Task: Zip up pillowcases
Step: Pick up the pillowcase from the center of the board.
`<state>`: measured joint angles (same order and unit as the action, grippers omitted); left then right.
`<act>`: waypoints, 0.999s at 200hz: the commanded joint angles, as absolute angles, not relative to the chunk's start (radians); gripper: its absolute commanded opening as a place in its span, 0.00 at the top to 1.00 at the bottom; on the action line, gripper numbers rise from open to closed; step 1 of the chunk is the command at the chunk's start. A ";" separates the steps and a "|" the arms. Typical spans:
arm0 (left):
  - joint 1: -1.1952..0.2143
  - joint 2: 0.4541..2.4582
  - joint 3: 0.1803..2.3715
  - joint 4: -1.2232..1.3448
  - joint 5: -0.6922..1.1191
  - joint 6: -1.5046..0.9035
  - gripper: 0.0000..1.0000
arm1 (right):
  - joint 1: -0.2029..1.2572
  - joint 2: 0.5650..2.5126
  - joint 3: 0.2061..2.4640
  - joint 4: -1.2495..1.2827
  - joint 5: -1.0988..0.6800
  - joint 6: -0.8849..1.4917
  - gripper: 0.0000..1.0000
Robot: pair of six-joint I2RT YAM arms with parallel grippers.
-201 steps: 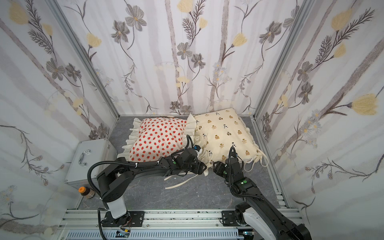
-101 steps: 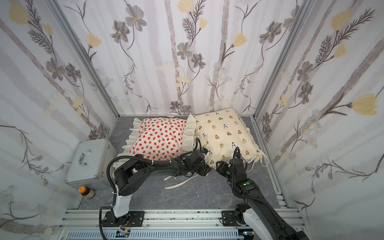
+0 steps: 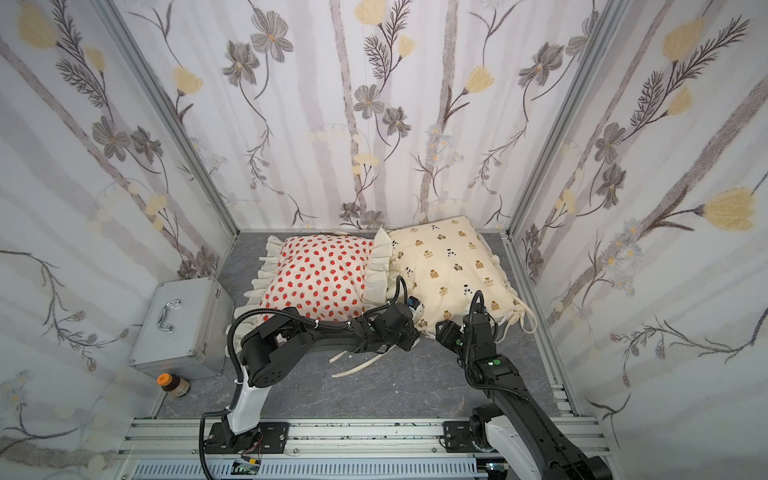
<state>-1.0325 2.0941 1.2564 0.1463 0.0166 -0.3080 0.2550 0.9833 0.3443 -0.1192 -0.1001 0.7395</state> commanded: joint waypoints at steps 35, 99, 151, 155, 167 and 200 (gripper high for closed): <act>-1.032 2.065 1.234 0.213 0.015 -0.292 0.86 | 0.238 1.002 0.366 -0.090 -0.119 0.738 0.33; -1.031 1.940 1.145 0.176 -0.039 -0.333 1.00 | 0.206 1.003 0.392 -0.089 -0.139 0.741 0.29; -1.005 1.839 1.092 0.121 -0.075 -0.355 1.00 | 0.166 0.979 0.457 -0.141 -0.121 0.708 0.25; -1.002 1.833 1.086 0.116 -0.079 -0.357 1.00 | 0.159 0.977 0.463 -0.145 -0.121 0.704 0.25; -0.991 1.810 1.069 0.107 -0.092 -0.365 1.00 | 0.138 0.975 0.483 -0.160 -0.123 0.693 0.24; -0.959 1.738 1.042 0.119 -0.070 -0.389 1.00 | 0.067 0.973 0.520 -0.187 -0.137 0.667 0.22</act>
